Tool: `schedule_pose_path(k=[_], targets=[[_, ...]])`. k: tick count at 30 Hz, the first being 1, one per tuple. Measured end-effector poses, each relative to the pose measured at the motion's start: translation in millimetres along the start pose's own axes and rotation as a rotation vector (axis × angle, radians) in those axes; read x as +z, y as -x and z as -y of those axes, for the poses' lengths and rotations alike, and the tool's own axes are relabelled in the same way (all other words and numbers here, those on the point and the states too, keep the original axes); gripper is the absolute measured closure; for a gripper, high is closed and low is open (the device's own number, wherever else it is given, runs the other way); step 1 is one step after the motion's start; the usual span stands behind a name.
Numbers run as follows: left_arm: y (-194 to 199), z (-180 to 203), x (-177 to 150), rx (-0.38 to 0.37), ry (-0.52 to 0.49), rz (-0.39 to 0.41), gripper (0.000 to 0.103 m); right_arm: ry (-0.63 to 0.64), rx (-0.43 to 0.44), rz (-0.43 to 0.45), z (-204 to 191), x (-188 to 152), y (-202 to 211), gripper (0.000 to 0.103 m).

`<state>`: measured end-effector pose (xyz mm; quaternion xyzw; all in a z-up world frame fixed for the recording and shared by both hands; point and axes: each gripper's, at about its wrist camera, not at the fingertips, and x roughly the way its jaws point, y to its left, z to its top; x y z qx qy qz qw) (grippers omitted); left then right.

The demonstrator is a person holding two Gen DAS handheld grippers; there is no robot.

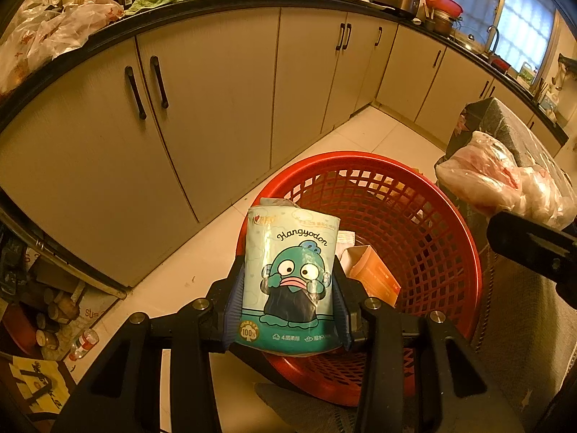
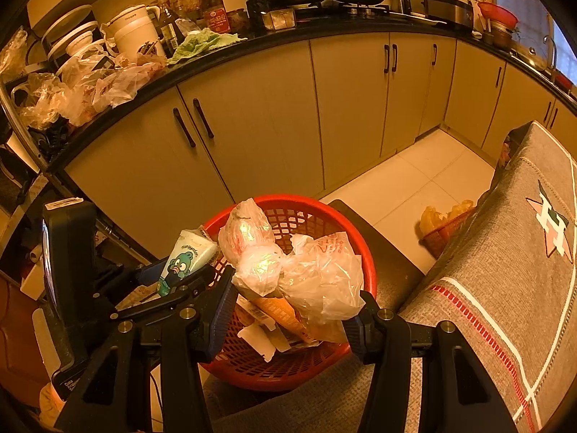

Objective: Collect trash
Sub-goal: 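Lower the snack pack into the basket with the left tool while the right tool lowers the bags, then open both tools over the basket and pull them back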

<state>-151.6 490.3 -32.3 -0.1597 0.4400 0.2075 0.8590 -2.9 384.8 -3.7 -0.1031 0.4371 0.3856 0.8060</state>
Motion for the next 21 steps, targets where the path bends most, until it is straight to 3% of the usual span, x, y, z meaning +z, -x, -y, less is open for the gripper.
schedule_pose_path(k=[15, 21], targets=[[1.6, 1.7, -1.2, -0.003, -0.011, 0.011, 0.06, 0.009, -0.008, 0.008, -2.6, 3.3, -5.1, 0.045], [5.4, 3.7, -1.7, -0.004, -0.022, 0.026, 0.053, -0.002, 0.004, 0.017, -1.3, 5.7, -4.7, 0.041]])
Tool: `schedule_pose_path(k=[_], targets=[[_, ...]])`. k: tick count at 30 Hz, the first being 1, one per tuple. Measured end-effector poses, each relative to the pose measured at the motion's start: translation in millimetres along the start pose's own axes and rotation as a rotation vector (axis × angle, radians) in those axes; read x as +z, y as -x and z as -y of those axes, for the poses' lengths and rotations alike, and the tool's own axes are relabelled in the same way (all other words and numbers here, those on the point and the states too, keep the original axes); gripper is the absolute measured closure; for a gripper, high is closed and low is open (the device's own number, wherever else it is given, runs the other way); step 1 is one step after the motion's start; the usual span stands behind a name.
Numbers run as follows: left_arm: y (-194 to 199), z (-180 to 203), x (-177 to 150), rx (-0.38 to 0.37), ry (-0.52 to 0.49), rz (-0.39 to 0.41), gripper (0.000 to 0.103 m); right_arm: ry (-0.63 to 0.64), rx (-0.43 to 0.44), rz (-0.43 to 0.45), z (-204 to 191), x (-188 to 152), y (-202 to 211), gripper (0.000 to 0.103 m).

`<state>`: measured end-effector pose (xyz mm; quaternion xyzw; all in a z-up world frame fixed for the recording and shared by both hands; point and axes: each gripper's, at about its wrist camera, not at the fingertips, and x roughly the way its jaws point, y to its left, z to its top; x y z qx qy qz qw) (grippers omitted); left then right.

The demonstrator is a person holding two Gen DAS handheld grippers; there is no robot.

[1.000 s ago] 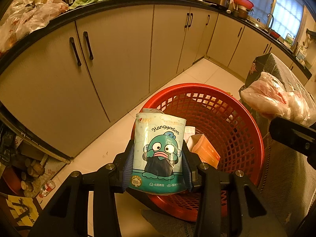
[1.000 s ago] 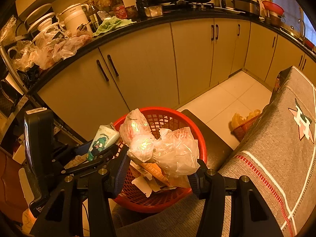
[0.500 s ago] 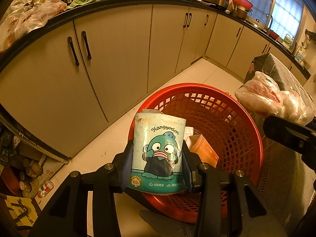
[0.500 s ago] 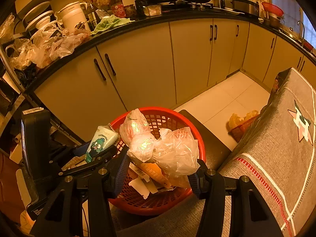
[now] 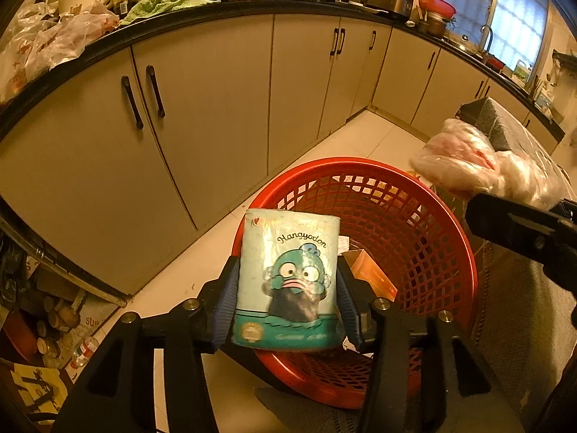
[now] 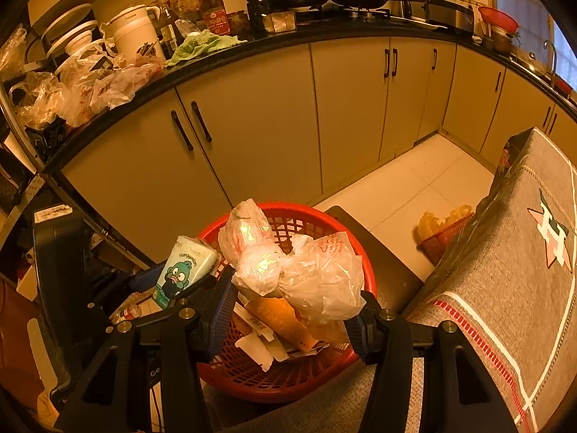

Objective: Collect trash
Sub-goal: 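Open both tools over the basket and pull them back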

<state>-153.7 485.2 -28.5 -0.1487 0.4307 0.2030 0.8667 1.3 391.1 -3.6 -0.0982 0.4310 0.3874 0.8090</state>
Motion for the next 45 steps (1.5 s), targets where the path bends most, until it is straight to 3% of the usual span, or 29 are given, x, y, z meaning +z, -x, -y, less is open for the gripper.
schedule_pose_path(k=[5, 11, 31, 33, 38, 45], targets=[[3, -1, 0, -0.014, 0.004, 0.012, 0.038, -0.017, 0.006, 0.012, 3, 1, 3, 0.039], [12, 4, 1, -0.02, -0.013, 0.039, 0.028, -0.039, 0.008, 0.03, 9, 2, 13, 0.039], [74, 32, -3, 0.017, -0.036, 0.146, 0.024, -0.121, 0.001, 0.113, 32, -31, 84, 0.035], [87, 35, -6, 0.043, -0.027, 0.186, 0.022, -0.13, -0.002, 0.123, 34, -38, 93, 0.034], [125, 38, -12, 0.155, 0.015, 0.339, 0.007, -0.161, -0.018, 0.148, 42, -58, 117, 0.033], [185, 41, -25, 0.287, 0.086, 0.547, 0.0, -0.192, -0.031, 0.184, 51, -89, 145, 0.031]])
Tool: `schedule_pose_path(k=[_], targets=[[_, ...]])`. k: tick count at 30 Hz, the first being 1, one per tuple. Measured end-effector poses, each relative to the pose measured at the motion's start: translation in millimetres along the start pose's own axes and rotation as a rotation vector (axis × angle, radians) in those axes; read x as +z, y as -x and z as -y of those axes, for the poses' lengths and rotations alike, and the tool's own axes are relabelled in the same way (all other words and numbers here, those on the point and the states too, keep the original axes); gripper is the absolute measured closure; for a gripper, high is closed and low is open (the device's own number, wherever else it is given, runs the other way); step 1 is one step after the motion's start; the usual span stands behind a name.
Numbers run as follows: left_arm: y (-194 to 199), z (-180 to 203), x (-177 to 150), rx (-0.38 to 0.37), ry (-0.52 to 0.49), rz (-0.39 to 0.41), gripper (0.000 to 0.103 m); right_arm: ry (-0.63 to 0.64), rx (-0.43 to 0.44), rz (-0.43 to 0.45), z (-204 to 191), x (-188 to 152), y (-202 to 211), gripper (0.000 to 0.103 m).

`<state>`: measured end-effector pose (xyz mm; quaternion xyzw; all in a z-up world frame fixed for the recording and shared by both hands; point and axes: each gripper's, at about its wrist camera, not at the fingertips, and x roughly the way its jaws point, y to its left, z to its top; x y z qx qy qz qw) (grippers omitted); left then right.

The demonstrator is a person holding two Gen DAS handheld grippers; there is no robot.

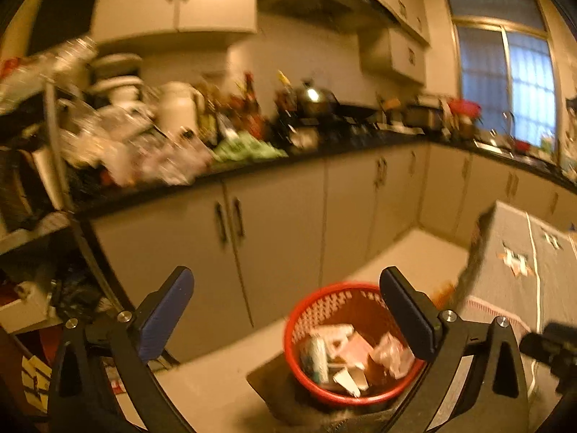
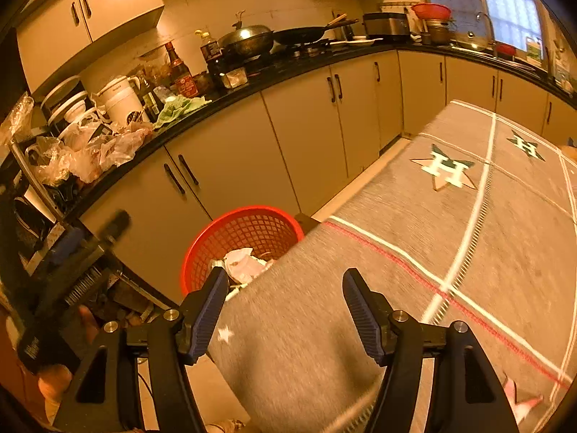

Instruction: Collect trash

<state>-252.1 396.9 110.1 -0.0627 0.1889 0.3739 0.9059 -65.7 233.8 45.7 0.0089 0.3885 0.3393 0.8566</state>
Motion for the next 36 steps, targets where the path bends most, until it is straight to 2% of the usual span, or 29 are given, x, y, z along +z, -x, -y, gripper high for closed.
schedule_pose_path(k=[5, 12, 16, 20, 24, 29, 36], targets=[[32, -9, 7, 0.085, 0.009, 0.078, 0.0, -0.015, -0.007, 0.025, 7, -17, 23, 0.03], [56, -19, 8, 0.059, 0.06, 0.055, 0.0, -0.021, -0.007, 0.068, 7, -38, 50, 0.028], [66, -12, -3, 0.107, 0.021, 0.041, 0.0, 0.003, -0.021, 0.089, 3, -52, 61, 0.026], [74, 8, -12, 0.129, -0.064, 0.039, 0.0, 0.031, -0.023, 0.086, -3, -64, 64, 0.025], [74, 22, -19, 0.104, -0.096, -0.008, 0.0, 0.037, -0.027, 0.091, -1, -70, 68, 0.025], [68, 34, -27, 0.029, -0.105, -0.088, 0.0, 0.043, -0.07, 0.123, 2, -74, 76, 0.023], [65, 48, -35, -0.016, -0.135, -0.131, 0.0, 0.049, -0.105, 0.131, 4, -74, 75, 0.022]])
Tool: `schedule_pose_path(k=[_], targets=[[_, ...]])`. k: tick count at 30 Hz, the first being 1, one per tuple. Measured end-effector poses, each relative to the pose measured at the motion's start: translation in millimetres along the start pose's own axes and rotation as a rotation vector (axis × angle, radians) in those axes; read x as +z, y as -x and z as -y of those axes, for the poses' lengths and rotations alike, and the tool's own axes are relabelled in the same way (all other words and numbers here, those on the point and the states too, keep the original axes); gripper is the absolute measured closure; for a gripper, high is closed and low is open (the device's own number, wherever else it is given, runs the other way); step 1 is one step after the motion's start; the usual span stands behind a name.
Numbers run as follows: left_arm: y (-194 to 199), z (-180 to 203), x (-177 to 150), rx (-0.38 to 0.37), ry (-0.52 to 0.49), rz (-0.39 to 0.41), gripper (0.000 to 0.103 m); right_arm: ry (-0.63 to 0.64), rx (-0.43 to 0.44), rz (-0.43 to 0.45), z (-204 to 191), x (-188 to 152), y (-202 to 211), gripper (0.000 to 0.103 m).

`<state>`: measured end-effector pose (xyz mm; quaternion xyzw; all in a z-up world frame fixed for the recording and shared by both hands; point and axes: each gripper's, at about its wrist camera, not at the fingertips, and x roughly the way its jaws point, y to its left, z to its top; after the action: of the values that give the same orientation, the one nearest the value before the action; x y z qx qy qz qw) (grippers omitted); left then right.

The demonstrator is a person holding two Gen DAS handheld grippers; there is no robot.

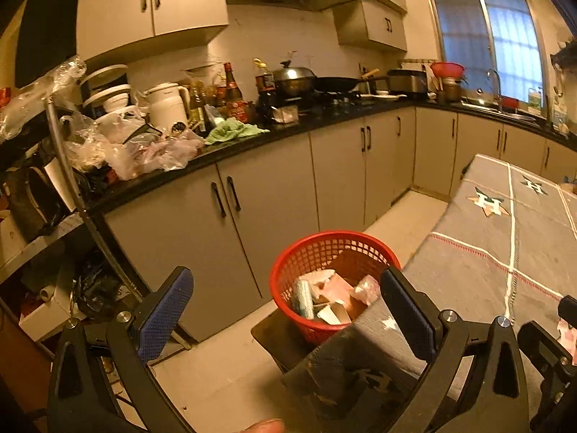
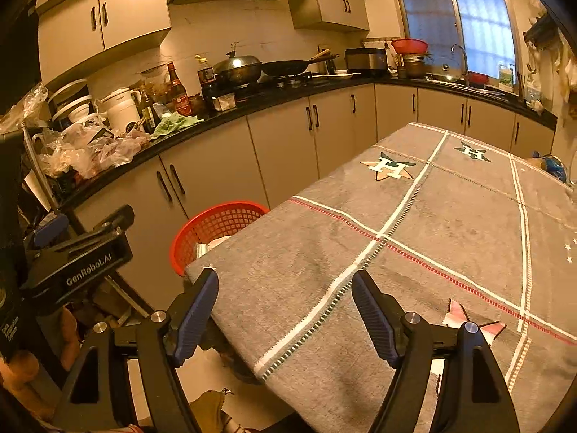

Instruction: Collect trash

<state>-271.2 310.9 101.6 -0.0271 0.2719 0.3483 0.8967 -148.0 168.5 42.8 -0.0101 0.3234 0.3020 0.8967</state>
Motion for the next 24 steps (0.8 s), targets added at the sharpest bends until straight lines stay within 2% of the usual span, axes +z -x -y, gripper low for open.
schedule_pose_path(k=[14, 24], targets=[[-21, -5, -10, -0.075, 0.023, -0.095, 0.0, 0.038, -0.045, 0.012, -7, 0, -5, 0.021], [-26, -4, -13, -0.089, 0.019, -0.119, 0.0, 0.043, -0.049, 0.003, -8, -1, -8, 0.02]])
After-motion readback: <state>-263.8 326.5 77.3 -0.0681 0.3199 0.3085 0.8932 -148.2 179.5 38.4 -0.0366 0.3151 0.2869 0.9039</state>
